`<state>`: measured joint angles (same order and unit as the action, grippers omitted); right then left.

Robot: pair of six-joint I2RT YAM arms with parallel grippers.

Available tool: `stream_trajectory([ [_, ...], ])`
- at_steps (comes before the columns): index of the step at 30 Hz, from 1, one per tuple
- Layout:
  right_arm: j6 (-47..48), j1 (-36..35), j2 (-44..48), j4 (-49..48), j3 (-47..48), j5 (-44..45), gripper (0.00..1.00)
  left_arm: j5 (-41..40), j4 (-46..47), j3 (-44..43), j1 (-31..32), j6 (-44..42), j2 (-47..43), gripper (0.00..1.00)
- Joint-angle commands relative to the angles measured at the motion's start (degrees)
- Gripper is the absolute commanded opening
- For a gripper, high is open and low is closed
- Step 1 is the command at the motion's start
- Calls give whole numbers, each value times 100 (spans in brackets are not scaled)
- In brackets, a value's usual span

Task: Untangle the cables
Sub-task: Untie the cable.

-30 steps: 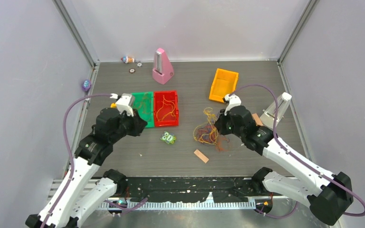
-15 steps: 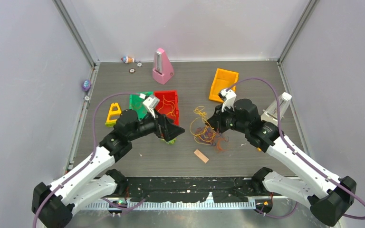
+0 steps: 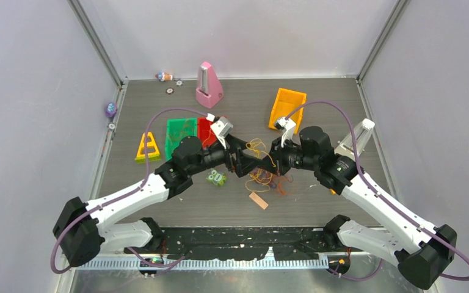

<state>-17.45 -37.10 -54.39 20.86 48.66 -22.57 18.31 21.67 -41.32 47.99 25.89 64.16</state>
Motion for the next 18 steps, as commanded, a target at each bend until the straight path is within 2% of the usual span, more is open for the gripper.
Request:
stream_trajectory([
  [1, 21, -8, -11, -309, 220, -429, 6, -330, 672, -444, 18, -126, 318, 76],
  [3, 35, -6, 1, -316, 177, -452, 6, -558, 815, -433, 18, -18, 376, 47],
  [5, 48, -7, 25, -311, 110, -429, 7, -799, 1144, -323, 18, 104, 361, 7],
  [6, 51, -7, 58, -311, 83, -383, 11, -933, 1300, -239, 18, 213, 336, 0],
  [9, 68, -8, 205, -323, -107, -221, 18, -1083, 1540, -110, 1, 271, 217, 0],
  [11, 91, -8, 339, -361, -251, -57, 35, -1088, 1337, -157, -23, 266, 131, 0],
  [12, 96, -8, 388, -402, -313, 85, 50, -1088, 1224, -183, -38, 259, 79, 0],
  [13, 109, -1, 498, -440, -445, 261, 55, -1076, 1123, -210, -58, 242, 15, 0],
  [14, 114, 0, 556, -523, -516, 363, 71, -1067, 1040, -224, -73, 215, -61, 0],
  [15, 109, 1, 657, -575, -681, 570, 79, -1068, 940, -241, -82, 195, -143, 0],
  [16, 110, 5, 701, -696, -761, 675, 92, -1096, 811, -260, -91, 171, -237, 0],
  [17, 106, -2, 748, -833, -935, 842, 99, -1127, 666, -299, -99, 150, -332, 0],
  [18, 104, 0, 760, -924, -1011, 886, 97, -1133, 494, -357, -111, 119, -428, 0],
])
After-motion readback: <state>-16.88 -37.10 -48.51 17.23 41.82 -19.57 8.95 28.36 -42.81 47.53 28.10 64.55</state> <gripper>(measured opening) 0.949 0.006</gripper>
